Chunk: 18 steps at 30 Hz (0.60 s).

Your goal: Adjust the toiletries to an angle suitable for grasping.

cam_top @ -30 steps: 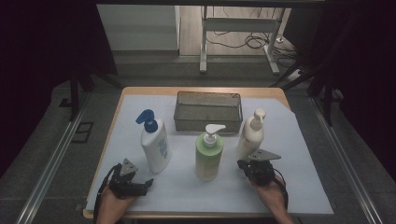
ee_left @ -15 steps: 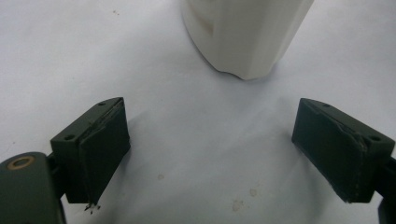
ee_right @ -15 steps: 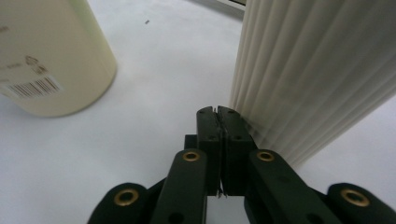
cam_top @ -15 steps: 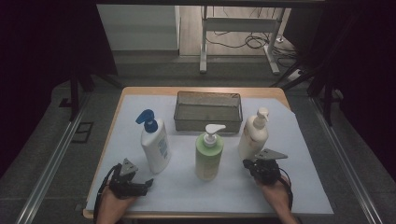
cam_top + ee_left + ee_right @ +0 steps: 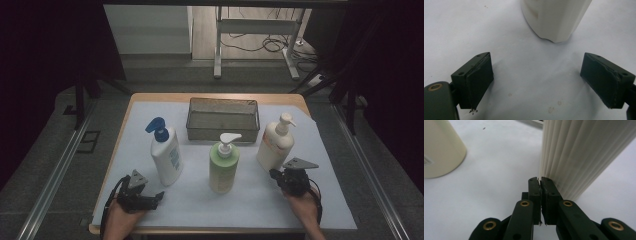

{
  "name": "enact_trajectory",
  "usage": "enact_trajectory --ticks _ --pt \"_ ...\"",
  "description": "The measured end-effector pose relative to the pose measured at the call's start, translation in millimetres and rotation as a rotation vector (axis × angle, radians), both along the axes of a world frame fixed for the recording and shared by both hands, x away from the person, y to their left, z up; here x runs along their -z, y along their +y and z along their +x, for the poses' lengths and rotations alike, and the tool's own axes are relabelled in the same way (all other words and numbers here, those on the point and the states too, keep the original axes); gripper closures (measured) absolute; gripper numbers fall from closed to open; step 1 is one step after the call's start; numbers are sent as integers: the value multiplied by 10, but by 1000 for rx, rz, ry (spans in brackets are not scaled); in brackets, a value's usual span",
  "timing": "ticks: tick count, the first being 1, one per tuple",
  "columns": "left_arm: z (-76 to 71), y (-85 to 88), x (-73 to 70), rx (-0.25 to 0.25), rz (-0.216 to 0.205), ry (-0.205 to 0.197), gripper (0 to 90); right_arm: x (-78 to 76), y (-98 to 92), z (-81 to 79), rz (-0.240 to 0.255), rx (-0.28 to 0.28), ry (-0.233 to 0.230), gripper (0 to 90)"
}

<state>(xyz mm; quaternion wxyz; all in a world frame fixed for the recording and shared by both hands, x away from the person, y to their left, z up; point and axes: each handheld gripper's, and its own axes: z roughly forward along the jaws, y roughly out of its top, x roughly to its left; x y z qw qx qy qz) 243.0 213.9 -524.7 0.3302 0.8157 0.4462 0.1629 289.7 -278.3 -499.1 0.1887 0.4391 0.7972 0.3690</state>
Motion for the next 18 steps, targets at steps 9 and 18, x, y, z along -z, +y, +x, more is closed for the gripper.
enact_trajectory --ticks 9,18 --pt "0 1 0 1 1 1 108 12 -106 34 0 22 8 828" --pt "0 1 0 1 1 0 108 -70 -102 -45 5 5 3 695"
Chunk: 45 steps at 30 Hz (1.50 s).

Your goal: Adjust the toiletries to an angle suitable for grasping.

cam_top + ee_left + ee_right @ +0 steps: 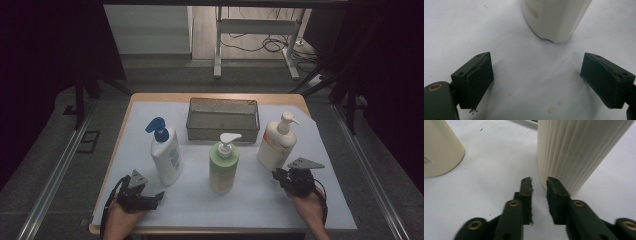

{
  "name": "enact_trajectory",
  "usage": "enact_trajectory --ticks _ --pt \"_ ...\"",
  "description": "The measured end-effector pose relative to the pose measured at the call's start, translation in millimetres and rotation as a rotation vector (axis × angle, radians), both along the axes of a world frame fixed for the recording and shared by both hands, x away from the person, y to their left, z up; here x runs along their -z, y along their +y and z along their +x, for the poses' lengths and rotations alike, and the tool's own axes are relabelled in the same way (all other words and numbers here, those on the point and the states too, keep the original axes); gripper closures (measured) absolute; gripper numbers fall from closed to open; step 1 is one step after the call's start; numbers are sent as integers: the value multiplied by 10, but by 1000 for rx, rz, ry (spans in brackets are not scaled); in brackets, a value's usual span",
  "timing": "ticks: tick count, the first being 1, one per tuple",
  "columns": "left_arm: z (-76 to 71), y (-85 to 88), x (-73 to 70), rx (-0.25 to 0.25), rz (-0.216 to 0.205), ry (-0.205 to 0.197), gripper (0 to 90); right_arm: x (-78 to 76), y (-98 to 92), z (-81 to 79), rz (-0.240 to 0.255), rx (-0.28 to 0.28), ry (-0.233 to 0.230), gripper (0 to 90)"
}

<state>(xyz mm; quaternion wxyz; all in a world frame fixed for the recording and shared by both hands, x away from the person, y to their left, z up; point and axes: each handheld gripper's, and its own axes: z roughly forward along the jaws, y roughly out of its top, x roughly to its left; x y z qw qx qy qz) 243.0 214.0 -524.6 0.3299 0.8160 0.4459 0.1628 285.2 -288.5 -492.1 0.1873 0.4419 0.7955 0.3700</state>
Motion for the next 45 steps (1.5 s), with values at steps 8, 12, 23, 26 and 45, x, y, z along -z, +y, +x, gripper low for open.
enact_trajectory --ticks 8,12,23,26,45 --pt "0 0 0 0 0 0 108 -89 -112 -99 -6 1 3 500" --pt "0 0 0 0 0 0 108 -176 -176 -120 5 -6 -2 434" --pt "0 0 1 0 0 0 108 -388 -233 -67 1 7 -25 303" --pt "0 0 0 0 0 0 108 -453 -240 -16 -11 9 -32 263" --pt "0 1 -1 0 0 1 108 -664 -171 294 29 14 -51 173"
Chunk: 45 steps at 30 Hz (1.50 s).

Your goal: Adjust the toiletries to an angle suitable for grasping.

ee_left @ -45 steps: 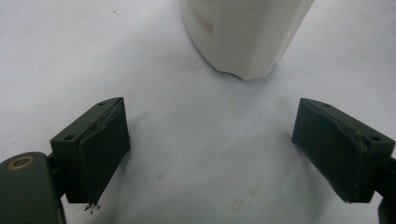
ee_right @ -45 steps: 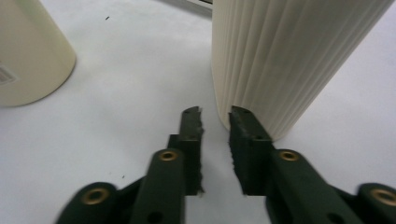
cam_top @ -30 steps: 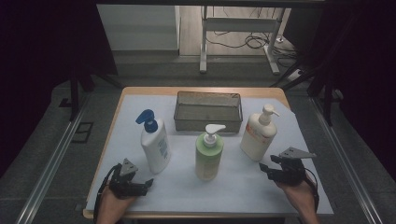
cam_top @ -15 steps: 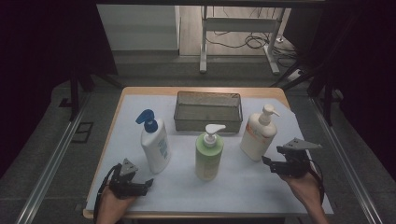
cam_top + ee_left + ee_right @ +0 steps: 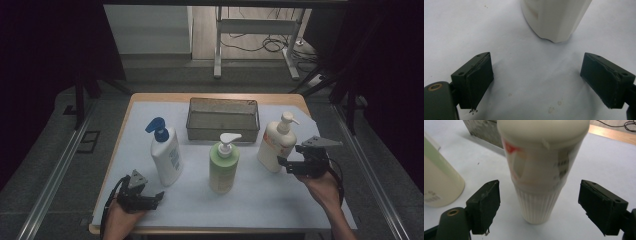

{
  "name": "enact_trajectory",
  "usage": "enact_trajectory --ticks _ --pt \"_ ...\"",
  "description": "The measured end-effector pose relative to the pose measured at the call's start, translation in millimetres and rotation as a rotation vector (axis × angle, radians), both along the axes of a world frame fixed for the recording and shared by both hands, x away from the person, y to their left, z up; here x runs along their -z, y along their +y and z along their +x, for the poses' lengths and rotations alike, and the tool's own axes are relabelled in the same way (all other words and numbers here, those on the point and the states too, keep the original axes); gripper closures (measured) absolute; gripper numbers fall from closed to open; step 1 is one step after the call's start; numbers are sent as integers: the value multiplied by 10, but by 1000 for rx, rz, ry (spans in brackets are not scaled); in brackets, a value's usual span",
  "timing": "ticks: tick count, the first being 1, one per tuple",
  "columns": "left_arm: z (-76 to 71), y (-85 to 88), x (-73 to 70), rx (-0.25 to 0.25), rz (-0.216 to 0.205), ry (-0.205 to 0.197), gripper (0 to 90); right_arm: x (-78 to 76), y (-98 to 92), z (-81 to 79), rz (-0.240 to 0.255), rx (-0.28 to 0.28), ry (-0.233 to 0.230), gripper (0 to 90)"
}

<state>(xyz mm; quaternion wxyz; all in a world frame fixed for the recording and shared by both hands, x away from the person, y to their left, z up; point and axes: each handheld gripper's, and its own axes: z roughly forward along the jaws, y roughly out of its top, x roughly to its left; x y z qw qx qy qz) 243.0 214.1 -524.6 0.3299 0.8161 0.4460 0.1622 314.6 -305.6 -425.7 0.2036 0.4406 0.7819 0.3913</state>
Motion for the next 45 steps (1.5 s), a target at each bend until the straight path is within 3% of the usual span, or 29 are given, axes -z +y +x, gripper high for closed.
enact_trajectory --ticks 15,23,36,45 --pt "0 0 0 0 0 0 108 -91 169 250 7 -3 -20 197" --pt "1 0 0 0 0 0 108 -101 259 325 11 6 -28 304" --pt "1 0 0 -1 -2 1 108 -145 263 280 -14 16 -25 361" --pt "1 0 0 0 -1 1 108 -306 315 196 -40 -10 -15 362"
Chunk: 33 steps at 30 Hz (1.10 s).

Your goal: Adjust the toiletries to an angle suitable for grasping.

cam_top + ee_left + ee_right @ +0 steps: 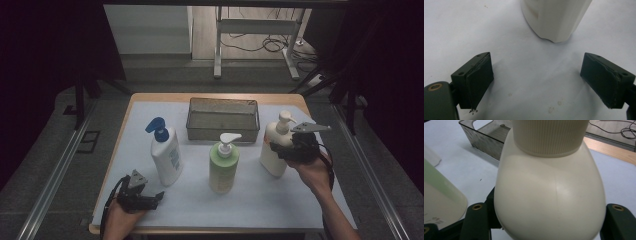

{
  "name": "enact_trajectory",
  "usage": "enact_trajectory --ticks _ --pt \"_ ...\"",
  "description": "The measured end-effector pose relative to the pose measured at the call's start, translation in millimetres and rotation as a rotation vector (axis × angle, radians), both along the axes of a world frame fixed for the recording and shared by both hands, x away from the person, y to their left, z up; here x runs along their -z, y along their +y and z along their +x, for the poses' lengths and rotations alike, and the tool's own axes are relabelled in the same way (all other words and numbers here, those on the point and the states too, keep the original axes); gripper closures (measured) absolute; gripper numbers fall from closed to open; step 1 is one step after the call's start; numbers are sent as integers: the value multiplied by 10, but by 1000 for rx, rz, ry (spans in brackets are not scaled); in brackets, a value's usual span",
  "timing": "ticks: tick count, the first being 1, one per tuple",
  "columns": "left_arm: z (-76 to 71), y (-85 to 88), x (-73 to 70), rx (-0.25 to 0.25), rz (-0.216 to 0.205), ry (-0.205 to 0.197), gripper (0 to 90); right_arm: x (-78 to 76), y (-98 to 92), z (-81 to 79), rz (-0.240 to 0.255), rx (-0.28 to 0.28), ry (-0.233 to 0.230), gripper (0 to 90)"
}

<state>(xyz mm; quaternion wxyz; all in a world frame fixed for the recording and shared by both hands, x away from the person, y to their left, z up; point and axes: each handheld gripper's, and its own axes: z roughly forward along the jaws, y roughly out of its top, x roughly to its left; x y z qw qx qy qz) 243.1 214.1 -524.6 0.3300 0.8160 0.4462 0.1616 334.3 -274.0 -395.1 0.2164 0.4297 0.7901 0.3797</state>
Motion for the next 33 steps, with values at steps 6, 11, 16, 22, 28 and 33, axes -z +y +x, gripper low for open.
enact_trajectory --ticks 6,11,16,22,28,33 --pt "0 -3 2 -4 -4 -2 108 -101 20 -24 0 -15 4 363" --pt "0 -4 2 -4 -5 -2 108 -202 36 -35 23 -31 14 363" --pt "0 -4 3 -4 -5 -2 108 -292 66 -28 35 -43 23 363" --pt "0 -4 3 -4 -5 -2 108 -395 133 -15 38 -60 24 363" --pt "0 -1 1 -1 -2 0 108 -485 216 8 40 -71 16 363" --pt "0 -3 2 -4 -4 -2 108 -537 297 52 44 -81 16 363"
